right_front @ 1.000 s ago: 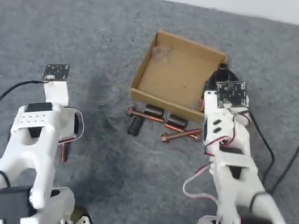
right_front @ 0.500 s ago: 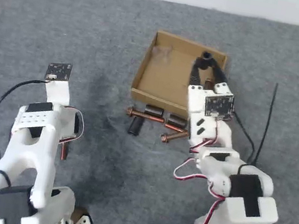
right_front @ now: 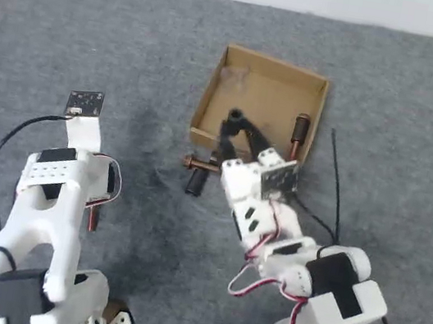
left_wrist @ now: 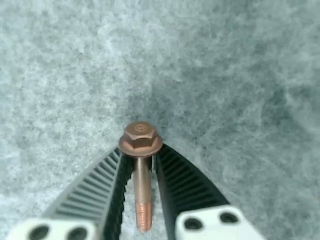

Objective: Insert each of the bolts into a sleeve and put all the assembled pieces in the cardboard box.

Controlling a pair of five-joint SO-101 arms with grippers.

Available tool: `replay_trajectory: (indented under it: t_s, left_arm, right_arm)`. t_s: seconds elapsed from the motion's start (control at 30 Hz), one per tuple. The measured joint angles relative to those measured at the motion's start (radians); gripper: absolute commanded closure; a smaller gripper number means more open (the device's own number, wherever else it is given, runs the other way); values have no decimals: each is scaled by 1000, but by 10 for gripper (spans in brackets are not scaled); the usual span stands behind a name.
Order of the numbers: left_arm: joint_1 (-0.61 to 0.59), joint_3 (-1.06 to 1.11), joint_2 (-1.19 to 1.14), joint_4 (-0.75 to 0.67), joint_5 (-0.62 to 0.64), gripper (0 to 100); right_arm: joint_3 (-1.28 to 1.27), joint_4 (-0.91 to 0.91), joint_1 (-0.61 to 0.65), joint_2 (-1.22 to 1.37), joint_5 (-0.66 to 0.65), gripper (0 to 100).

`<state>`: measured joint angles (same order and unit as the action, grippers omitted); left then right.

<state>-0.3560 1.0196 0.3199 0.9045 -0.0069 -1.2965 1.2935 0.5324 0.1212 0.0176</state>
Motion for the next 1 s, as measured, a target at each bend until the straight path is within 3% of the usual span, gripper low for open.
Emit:
replay_trajectory:
  t_s: [0.23,0.67,1.0]
  left_arm:
    - [0,0,0,0,0,990]
    - [0,0,0,0,0,990]
    - [0,0,0,0,0,990]
  right_arm:
    - [-144,114,86,-2,-20,991]
    - [-342,354,100,-2,-21,991]
    - [-348,370,100,-3,-21,991]
